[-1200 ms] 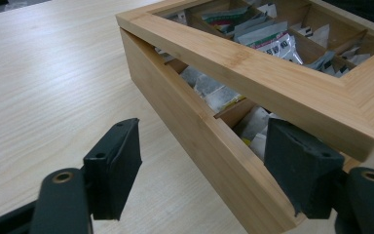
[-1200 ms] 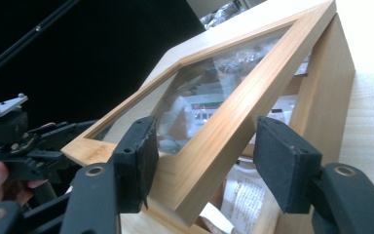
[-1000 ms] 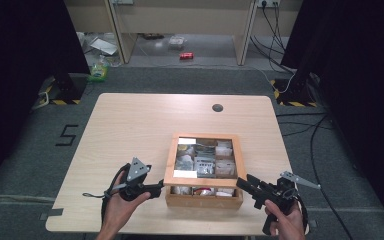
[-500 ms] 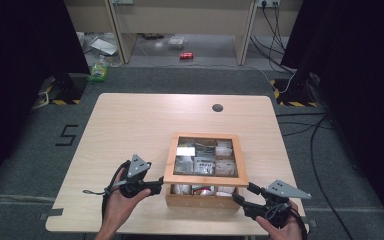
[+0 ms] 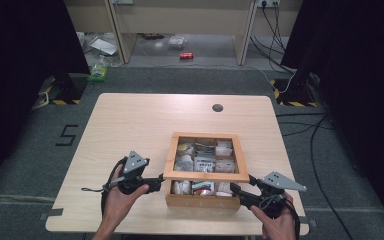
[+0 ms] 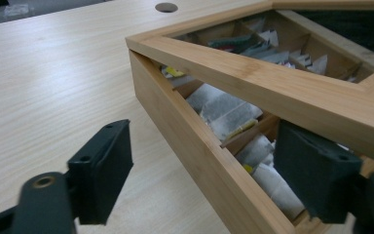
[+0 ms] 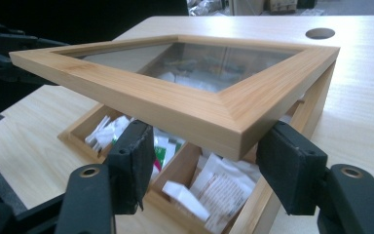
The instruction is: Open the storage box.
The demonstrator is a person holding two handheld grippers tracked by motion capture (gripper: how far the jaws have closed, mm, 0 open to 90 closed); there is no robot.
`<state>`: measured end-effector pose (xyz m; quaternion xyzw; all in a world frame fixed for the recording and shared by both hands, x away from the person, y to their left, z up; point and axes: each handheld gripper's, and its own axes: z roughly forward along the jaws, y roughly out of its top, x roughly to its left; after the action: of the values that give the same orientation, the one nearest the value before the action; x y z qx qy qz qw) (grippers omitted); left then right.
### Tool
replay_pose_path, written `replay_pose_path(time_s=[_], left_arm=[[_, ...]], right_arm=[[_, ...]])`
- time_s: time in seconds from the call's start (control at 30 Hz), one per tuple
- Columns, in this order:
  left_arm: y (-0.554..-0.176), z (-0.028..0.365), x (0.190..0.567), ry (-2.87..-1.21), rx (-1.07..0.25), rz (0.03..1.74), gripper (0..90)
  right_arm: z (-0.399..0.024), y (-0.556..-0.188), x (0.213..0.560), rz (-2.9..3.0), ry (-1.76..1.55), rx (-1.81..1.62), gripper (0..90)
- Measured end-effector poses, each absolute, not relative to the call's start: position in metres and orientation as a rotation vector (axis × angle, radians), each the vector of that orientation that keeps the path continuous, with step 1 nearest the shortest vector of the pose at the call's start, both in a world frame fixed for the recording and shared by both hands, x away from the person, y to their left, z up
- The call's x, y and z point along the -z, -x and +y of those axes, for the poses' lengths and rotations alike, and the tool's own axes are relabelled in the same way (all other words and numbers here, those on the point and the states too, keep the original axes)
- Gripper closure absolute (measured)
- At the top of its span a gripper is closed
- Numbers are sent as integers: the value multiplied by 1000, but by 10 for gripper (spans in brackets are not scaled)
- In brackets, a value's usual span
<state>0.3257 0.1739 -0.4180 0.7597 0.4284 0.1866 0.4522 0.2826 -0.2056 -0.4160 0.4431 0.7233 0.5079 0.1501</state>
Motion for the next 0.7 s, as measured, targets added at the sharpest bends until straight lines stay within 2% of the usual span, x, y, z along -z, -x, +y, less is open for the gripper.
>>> replay_pose_path(time_s=[0.27,0.7], left_arm=[[-324,190,412,-1809,-469,1078,153],[-329,191,423,-1844,-485,1079,153]], right_arm=[[-207,-290,412,2076,-1272,-1465,405],[-210,-310,397,2062,-1301,-1498,411]])
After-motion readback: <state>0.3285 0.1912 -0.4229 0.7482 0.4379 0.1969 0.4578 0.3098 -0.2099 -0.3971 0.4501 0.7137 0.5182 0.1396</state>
